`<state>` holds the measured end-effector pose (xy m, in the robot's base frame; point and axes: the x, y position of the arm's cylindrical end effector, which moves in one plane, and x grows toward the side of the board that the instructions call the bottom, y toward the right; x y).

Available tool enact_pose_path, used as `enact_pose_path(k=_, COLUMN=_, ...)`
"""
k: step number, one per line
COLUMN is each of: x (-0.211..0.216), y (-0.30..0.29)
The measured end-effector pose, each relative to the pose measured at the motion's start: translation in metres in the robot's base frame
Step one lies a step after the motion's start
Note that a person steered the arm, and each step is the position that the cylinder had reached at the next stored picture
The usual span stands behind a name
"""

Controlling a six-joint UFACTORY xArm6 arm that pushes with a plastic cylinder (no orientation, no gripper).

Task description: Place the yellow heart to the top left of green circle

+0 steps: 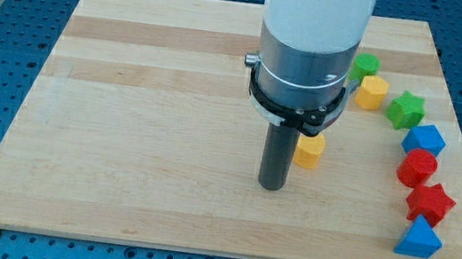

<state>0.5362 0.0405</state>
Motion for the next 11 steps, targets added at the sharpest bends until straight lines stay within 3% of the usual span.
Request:
enact_pose_path(k=2, x=-0.057, y=0.068)
enact_pose_path(k=4, x=-0.069, y=0.068)
enact_pose_path(k=6, x=-0.149, y=0.072)
enact_pose_path(k=11, x=-0.212, y=0.078)
